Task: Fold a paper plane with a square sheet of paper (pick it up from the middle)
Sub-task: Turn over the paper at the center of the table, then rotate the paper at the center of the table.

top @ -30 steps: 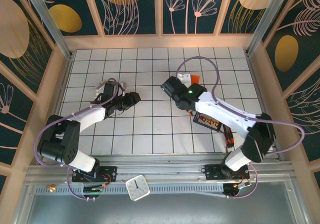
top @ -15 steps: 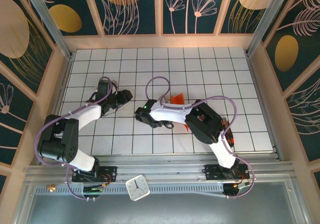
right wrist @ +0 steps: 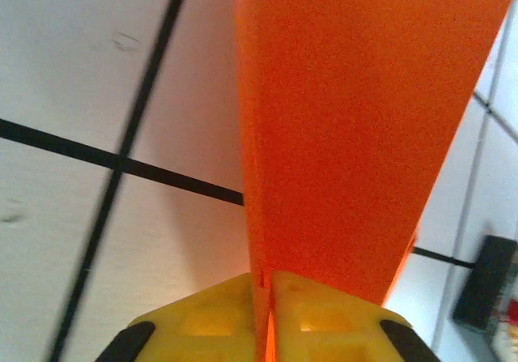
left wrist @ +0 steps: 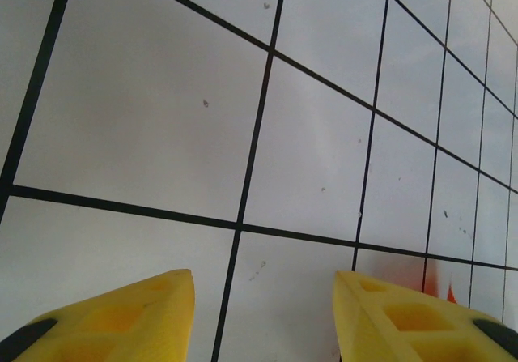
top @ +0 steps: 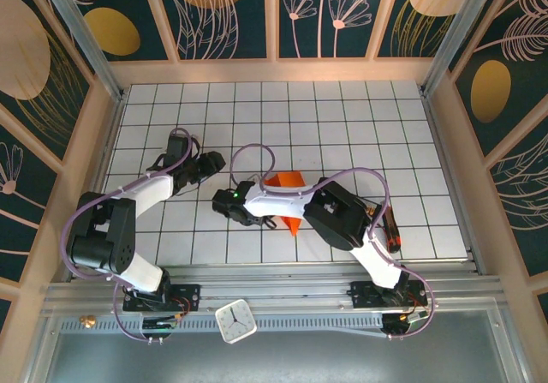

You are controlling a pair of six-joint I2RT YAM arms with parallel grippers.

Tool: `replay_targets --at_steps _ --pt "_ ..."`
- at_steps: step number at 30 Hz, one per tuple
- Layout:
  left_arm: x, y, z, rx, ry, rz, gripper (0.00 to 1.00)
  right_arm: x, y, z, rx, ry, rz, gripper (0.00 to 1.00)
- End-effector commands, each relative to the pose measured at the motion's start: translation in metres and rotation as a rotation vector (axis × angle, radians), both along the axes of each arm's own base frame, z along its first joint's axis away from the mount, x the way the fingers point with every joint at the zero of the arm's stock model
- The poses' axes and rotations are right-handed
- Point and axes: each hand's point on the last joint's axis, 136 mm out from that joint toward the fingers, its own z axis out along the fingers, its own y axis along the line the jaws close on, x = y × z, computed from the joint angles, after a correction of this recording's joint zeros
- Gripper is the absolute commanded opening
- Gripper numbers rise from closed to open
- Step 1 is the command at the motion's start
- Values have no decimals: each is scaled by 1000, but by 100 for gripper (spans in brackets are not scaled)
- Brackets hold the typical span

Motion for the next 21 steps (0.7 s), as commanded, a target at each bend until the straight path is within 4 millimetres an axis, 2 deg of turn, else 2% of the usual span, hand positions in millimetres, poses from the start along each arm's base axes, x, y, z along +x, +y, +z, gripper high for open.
replay_targets --at_steps 1,4,7,13,15,17,21 --pt "3 -1 11 -11 -10 -15 49 1 38 10 190 17 24 20" --pt "-1 -6 14 -51 -8 -26 49 -5 59 31 359 43 64 25" --pt "-7 -10 15 -86 1 -30 48 -11 72 58 523 66 99 31" --pt "-21 -17 19 -140 7 -28 49 -17 71 102 886 172 127 39" --pt "-30 -24 20 -157 19 -34 49 -17 59 109 993 212 115 39" --pt "-45 -37 20 -175 36 -61 48 -12 31 113 1079 221 82 39" --pt "-78 -80 24 -272 67 -154 43 -4 -25 94 1129 229 -21 39"
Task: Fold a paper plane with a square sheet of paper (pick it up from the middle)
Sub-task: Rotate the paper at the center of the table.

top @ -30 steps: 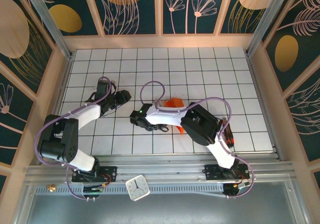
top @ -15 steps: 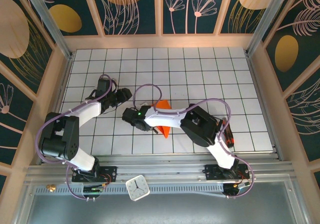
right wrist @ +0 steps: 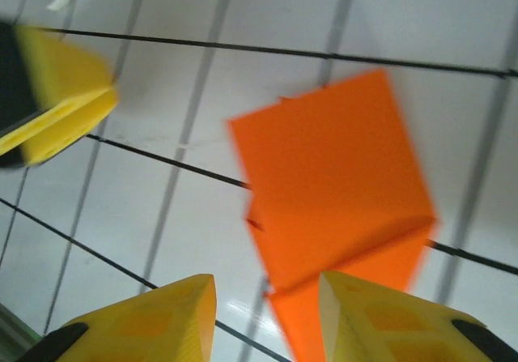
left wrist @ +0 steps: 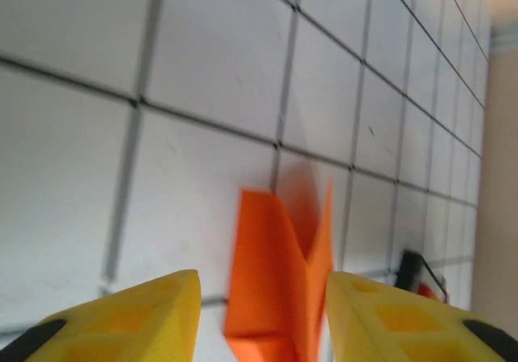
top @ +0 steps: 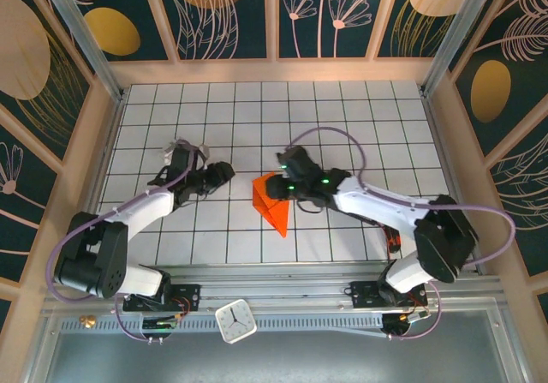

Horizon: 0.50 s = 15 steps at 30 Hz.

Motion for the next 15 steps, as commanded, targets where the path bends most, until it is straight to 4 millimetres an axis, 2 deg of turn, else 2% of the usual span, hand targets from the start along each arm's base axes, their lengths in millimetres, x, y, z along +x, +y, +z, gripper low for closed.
replay_targets --at_steps 1,4,6,11,15 --pt "-27 -40 8 -134 45 -75 41 -7 -16 -10 107 65 5 39" --pt "-42 -74 3 -163 78 -157 40 -2 -31 -19 107 69 -41 38" --pt "-46 -87 -7 -144 109 -187 41 0 -34 -23 103 72 -50 38" --pt "-39 -88 -33 -66 149 -195 37 -2 -35 -28 106 82 -57 38" --pt "-36 -96 -44 -43 158 -252 24 -4 -42 -32 90 82 -70 38"
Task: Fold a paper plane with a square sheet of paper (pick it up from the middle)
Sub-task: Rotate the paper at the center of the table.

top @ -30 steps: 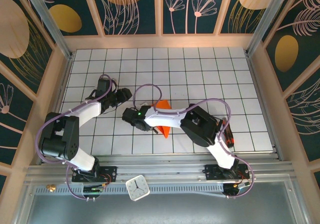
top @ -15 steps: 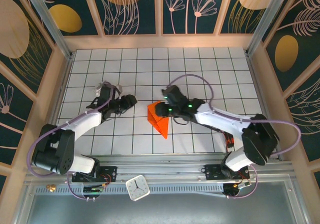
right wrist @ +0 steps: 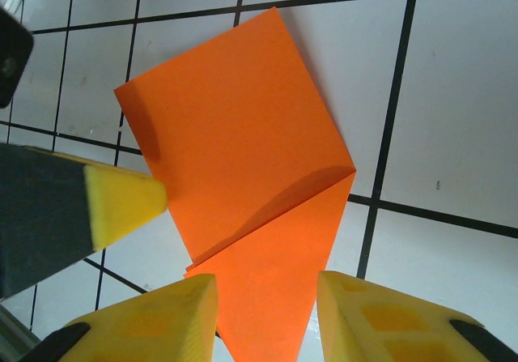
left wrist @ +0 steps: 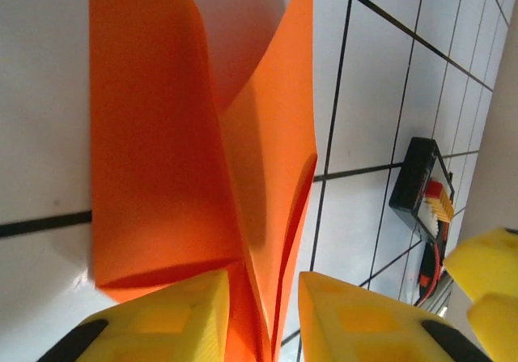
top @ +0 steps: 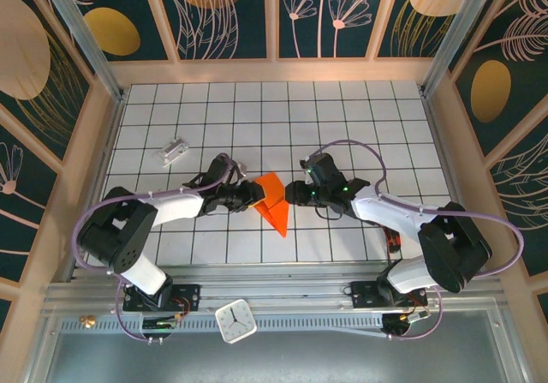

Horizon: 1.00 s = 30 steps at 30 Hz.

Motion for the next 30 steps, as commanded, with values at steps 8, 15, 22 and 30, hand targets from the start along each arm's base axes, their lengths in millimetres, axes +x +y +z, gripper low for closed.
replay_targets --at_steps 8,15,22,30 --pt "8 -38 -13 -35 -12 -274 4 -1 -38 -4 -38 0 -79 38" --pt "5 -55 -11 -80 -22 -426 5 2 -61 -4 -17 9 -125 38" --pt "25 -36 -32 156 -67 -447 28 -4 -42 -3 80 39 -90 38" --pt "32 -14 13 262 -159 -256 43 -1 -49 -8 56 29 -107 38"
